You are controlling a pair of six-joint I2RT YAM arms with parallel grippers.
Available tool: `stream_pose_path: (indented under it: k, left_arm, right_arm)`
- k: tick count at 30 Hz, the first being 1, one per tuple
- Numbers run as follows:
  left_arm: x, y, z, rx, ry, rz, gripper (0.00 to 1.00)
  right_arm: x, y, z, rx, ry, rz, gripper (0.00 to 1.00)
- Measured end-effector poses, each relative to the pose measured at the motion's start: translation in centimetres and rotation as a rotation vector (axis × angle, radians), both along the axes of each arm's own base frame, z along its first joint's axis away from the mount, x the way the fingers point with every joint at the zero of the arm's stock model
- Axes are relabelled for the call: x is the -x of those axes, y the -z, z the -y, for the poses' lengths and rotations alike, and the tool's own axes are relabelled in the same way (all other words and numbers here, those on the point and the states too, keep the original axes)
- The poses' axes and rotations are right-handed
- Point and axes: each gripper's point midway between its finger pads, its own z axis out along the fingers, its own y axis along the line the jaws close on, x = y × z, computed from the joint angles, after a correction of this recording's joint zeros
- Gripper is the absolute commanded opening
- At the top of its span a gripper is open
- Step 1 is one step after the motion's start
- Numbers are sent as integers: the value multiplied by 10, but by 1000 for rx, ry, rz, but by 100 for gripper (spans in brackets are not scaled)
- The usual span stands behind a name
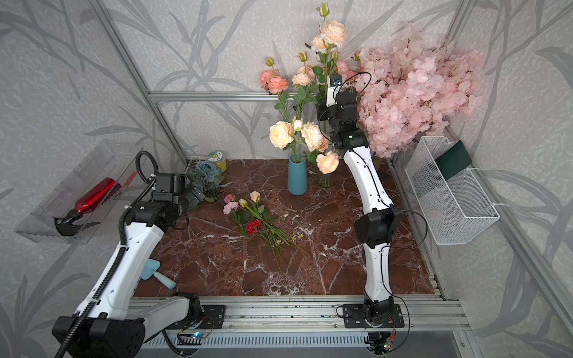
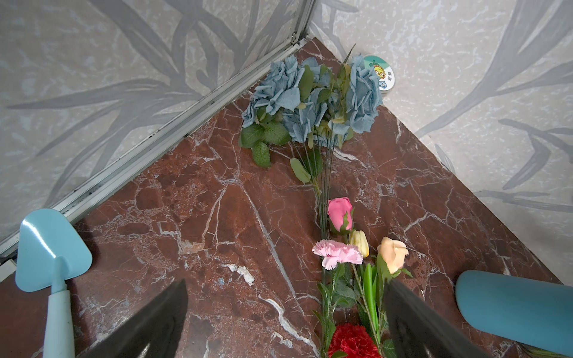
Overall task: Place the pink flowers into the vase
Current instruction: Place the flower in the vase, then reset both arms
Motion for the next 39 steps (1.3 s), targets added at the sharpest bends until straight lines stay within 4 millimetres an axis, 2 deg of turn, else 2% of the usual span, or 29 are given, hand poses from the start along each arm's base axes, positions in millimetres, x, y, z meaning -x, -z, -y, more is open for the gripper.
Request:
stream_pose_path:
  k: [5, 7, 11, 13, 16, 18, 21, 24, 26, 27, 28, 29, 31, 33, 34, 35, 36, 37, 39]
  left_arm:
    - [-2, -2, 0, -2, 0, 10, 99]
    - [-2, -2, -1, -2, -1, 11, 99]
    - [-2, -2, -1, -4, -3, 10, 99]
    - [-1, -2, -2, -5, -3, 10, 99]
    - [-1, -2, -2, -13, 3, 7, 99]
    - [-1, -4, -4, -29, 7, 3, 99]
    - [-3, -13, -8, -64, 5, 10, 99]
    - [-10, -23, -10, -89, 14, 24, 99]
    - [-14, -24, -10, -98, 23, 26, 99]
    - [-16, -23, -9, -105, 30, 21, 99]
    - [-18, -22, -9, -110, 36, 21, 99]
    - [-20, -21, -9, -121, 45, 20, 99]
    - [-21, -17, -11, -137, 42, 22, 99]
    - [-19, -10, -16, -158, 25, 27, 99]
    - [-18, -6, -17, -170, 29, 35, 99]
    - [-18, 0, -16, -183, 40, 48, 99]
    - [-18, 8, -16, -197, 58, 69, 99]
    - [-17, 17, -14, -207, 76, 88, 99]
    - [-14, 39, -11, -246, 129, 111, 99]
  right_arm:
    - [-15, 46, 0, 4, 6, -69, 1]
    - [-18, 63, 3, 3, 13, -109, 25]
    - [-18, 67, 8, -12, 26, -126, 53]
    - [-11, 71, 11, 4, 43, -138, 100]
    - [8, 70, 13, 50, 70, -156, 99]
    - [32, 59, 10, 72, 74, -168, 99]
    - [78, 30, 7, 76, 75, -171, 99]
    - [132, 7, 7, 68, 80, -177, 99]
    - [162, 9, 10, 49, 96, -214, 99]
    - [173, 17, 12, 37, 108, -250, 99]
    - [178, 30, 15, 37, 122, -287, 99]
    - [182, 52, 19, 46, 135, -340, 99]
    - [188, 107, 28, 83, 164, -461, 99]
    - [194, 189, 34, 131, 161, -638, 99]
    - [199, 223, 37, 144, 147, -716, 99]
    - [208, 264, 43, 143, 123, -814, 99]
    - [217, 295, 52, 135, 120, -887, 99]
    - [226, 319, 61, 131, 119, -945, 99]
    - [239, 344, 79, 151, 125, -991, 99]
